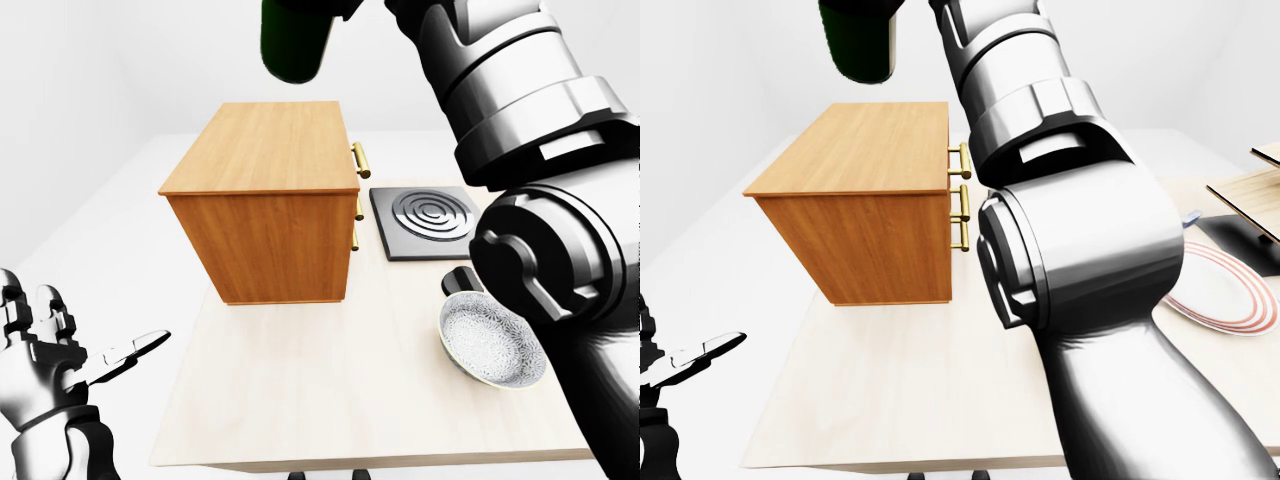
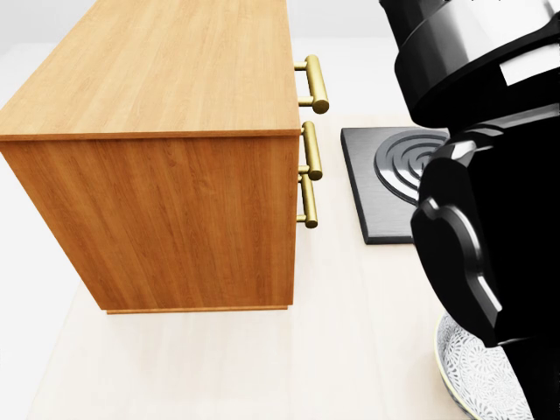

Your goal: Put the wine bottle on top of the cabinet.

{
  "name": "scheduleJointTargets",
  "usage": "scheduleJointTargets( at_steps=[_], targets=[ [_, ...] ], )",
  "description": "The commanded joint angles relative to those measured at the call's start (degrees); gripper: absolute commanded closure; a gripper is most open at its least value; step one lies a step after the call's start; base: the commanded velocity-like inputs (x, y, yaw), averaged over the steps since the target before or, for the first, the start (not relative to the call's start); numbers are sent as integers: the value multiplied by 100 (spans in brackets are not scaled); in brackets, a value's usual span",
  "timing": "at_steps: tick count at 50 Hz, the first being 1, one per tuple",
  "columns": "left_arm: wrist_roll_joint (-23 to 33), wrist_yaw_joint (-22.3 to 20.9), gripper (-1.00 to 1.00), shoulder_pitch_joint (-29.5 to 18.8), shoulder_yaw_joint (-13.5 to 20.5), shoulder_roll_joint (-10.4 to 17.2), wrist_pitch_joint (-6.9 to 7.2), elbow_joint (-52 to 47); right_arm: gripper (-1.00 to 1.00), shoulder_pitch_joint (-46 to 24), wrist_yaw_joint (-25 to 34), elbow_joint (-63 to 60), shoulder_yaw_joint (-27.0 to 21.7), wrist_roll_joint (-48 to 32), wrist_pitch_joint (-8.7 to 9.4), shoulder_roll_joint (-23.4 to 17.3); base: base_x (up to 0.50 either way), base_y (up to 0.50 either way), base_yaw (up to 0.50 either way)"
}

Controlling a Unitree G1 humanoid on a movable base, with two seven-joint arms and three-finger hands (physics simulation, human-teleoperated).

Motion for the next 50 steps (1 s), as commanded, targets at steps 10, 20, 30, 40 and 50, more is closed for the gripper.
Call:
scheduleJointTargets(
  at_steps=[10,20,30,40,50],
  targets=[
    [3,3,-100,-2,5,-1,0,10,100,-22,155,-76,-143,10,0,209,0,0,0],
    [16,4,-100,-8,-23,8,0,52,100,-29,202,-72,-173,116,0,273,0,0,0],
    [-14,5,-100,-13,1,12,0,33,100,77,307,-73,-172,215,0,413,0,0,0],
    [-8,1,-100,0,-1,8,0,16,100,128,339,-77,-142,274,0,501,0,0,0],
    [-7,0,-100,15,5,-7,0,18,100,310,285,-65,-104,172,0,463,0,0,0]
  ],
)
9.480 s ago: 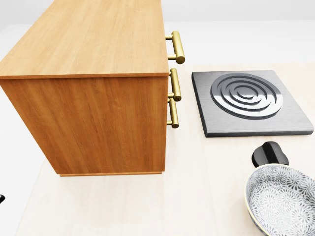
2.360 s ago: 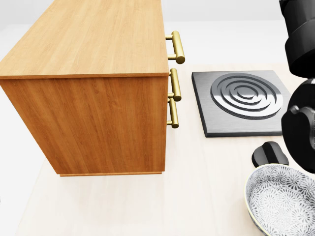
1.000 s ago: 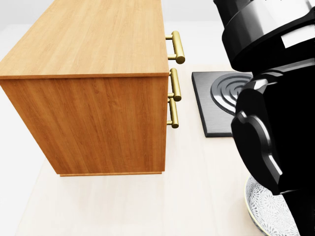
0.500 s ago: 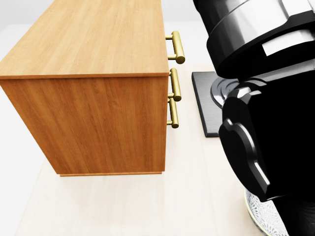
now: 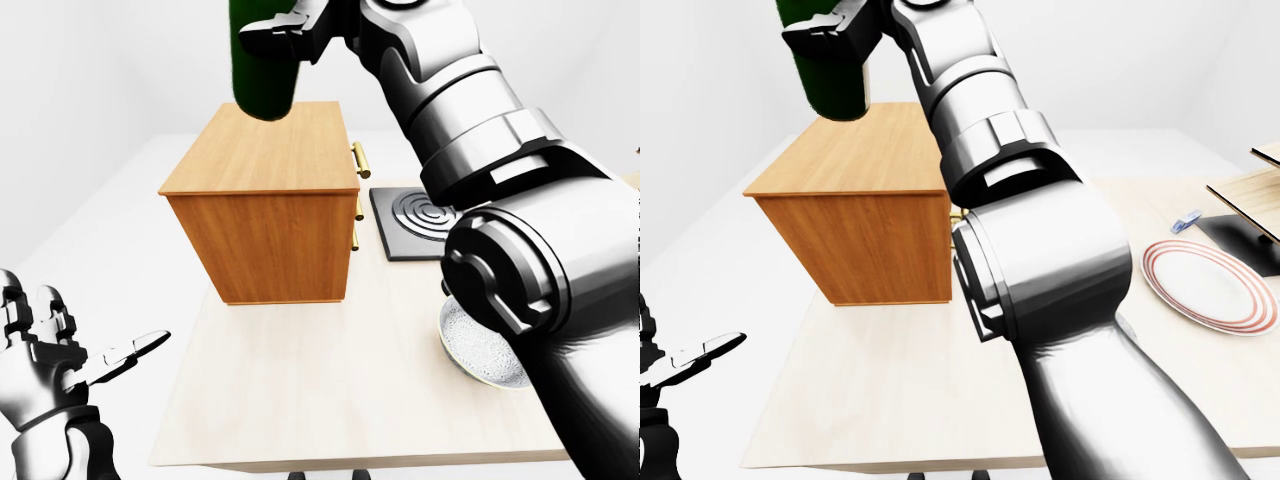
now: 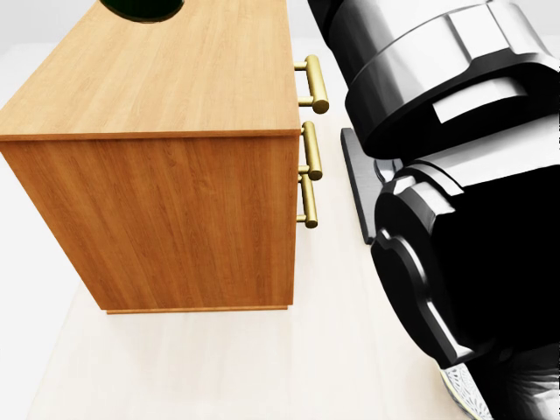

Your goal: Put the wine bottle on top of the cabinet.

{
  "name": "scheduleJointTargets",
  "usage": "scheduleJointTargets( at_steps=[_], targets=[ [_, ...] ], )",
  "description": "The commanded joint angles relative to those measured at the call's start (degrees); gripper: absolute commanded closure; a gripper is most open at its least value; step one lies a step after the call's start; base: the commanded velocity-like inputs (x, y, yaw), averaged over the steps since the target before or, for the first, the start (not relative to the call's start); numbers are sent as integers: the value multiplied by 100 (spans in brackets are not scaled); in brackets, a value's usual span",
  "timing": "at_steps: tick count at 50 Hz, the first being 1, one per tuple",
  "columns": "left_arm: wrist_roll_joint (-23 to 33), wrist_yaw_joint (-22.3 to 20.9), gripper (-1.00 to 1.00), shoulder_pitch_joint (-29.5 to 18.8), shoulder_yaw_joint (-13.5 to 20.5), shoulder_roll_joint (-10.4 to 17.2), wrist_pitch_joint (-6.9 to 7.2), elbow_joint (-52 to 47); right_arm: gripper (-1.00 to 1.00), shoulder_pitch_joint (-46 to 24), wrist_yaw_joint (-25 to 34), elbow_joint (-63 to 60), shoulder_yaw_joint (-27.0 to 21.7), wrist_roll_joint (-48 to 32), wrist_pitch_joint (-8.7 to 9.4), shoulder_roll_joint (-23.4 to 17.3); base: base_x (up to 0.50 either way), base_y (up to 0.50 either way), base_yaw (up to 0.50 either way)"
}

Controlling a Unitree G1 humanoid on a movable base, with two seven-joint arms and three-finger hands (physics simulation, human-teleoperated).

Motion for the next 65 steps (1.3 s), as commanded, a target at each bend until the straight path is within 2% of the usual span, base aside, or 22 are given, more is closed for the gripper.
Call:
scheduleJointTargets(
  at_steps=[1,28,45,65],
  targets=[
    [9,2,-100,10,0,-12,0,3,100,116,-136,-73,-124,54,0,-34,0,0,0],
    [27,2,-100,5,-16,-3,0,107,100,366,-328,-52,-177,-87,0,-4,0,0,0],
    [21,11,-100,-6,-16,23,0,157,100,475,-211,-48,-137,-89,0,96,0,0,0],
    [42,5,-100,19,-33,3,-74,235,100,580,-255,-43,-122,-201,0,106,0,0,0]
  ],
)
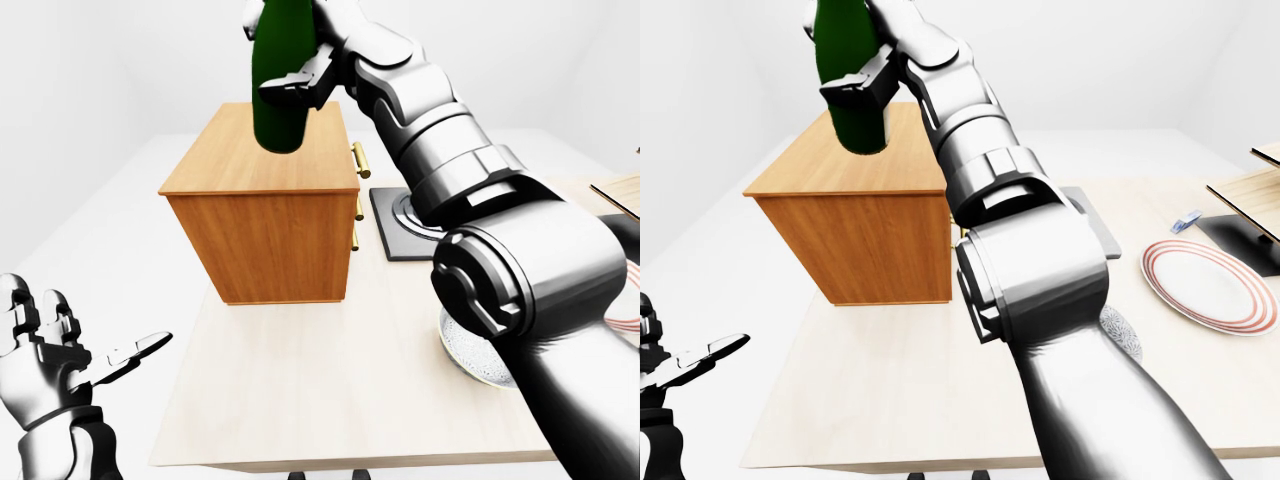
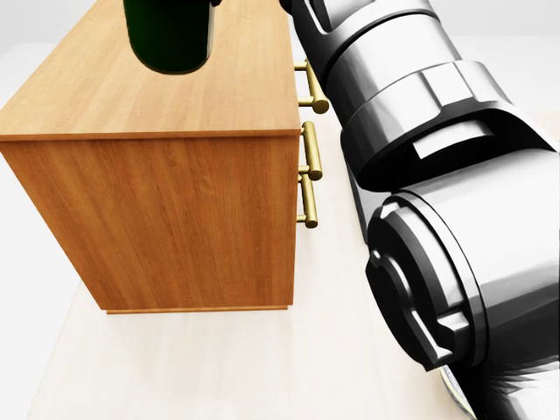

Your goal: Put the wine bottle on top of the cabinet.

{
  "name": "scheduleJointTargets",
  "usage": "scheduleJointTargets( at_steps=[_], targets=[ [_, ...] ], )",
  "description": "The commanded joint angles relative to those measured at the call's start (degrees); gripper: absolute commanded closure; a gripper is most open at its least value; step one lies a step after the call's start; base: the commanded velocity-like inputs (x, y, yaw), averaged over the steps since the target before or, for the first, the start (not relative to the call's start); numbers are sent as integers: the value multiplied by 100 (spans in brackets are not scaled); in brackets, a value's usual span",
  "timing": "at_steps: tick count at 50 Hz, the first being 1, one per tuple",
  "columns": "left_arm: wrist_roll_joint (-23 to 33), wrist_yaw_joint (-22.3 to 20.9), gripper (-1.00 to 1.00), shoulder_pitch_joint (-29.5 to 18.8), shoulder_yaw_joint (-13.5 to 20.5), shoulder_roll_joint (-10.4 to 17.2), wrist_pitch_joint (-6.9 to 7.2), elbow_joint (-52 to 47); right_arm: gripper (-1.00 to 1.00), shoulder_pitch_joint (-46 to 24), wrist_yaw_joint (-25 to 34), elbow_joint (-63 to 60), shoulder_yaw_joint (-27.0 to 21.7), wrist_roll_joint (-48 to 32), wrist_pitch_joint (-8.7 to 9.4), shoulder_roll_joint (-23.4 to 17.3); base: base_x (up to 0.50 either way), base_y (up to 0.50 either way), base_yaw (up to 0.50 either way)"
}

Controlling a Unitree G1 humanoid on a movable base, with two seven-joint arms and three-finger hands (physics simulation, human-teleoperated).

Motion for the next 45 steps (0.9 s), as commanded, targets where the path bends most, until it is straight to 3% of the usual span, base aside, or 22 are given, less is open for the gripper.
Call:
scheduleJointTargets(
  at_steps=[1,45],
  targets=[
    [1,-3,-100,13,0,-3,-32,28,100,-1,-109,-88,-152,79,0,-3,0,0,0],
    [8,14,-100,9,-5,9,-47,51,100,250,-404,-70,-196,-61,0,-95,0,0,0]
  ],
)
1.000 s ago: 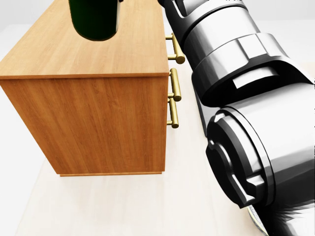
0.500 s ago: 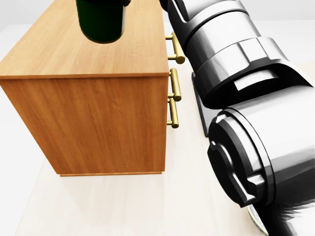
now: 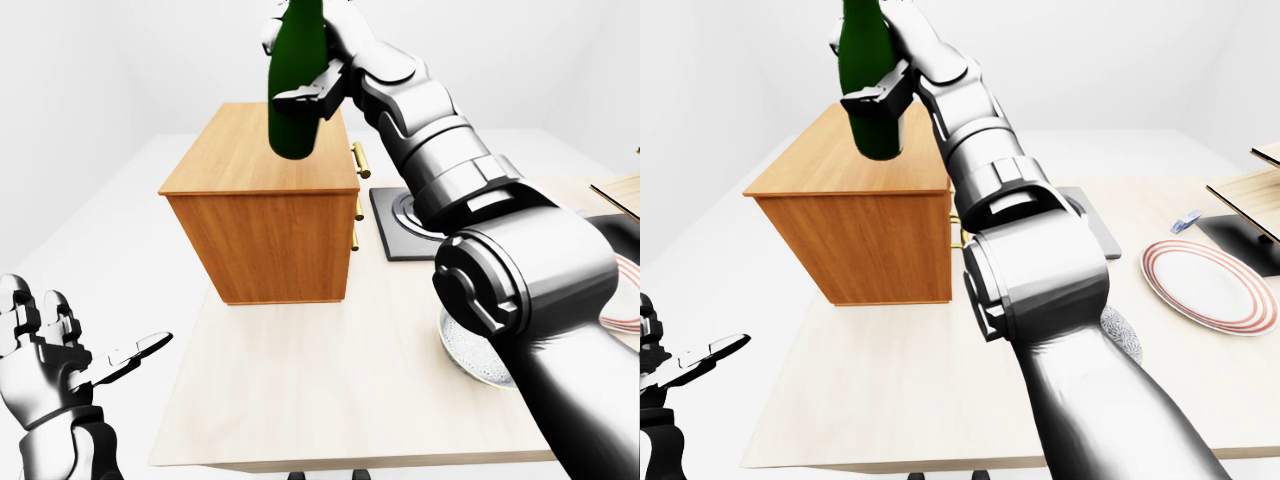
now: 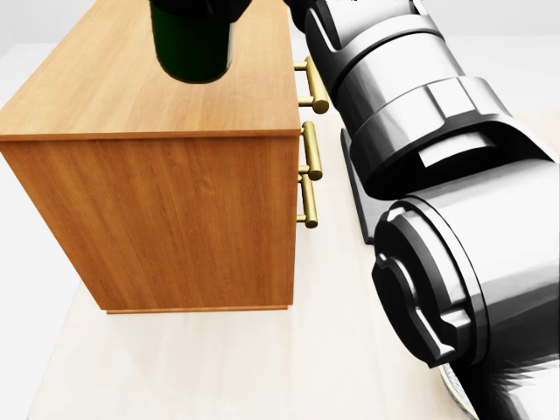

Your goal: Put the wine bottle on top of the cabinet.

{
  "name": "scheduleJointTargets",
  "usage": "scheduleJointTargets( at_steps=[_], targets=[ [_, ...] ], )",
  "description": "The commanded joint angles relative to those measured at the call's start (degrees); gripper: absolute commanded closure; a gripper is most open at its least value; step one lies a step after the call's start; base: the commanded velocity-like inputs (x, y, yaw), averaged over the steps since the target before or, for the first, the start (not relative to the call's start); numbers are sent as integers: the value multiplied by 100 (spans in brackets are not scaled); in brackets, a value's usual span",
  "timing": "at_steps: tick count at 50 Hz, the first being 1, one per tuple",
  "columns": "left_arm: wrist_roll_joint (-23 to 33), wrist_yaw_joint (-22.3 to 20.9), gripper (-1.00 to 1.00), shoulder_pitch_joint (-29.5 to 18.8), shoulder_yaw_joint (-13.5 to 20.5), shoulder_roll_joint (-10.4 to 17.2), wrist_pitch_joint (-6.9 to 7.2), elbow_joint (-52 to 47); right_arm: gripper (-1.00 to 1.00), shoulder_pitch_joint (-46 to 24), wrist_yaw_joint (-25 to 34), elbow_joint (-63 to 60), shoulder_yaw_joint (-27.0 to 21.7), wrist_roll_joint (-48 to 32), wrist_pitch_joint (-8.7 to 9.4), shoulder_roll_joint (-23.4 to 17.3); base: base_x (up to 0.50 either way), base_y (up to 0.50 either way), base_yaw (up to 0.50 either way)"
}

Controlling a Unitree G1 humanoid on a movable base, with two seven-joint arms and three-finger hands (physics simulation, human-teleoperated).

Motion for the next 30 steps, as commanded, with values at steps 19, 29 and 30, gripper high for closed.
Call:
scheduleJointTargets(
  at_steps=[19,29,30],
  targets=[
    [-2,-12,-100,17,16,-9,-19,-8,100,106,-183,-83,-163,73,0,-65,0,0,0],
    [-6,0,-100,4,12,-1,3,-20,100,135,-171,-78,-140,5,0,-77,0,0,0],
    [-14,-6,-100,19,18,-10,-3,-34,100,151,-168,-77,-139,-1,0,-75,0,0,0]
  ],
)
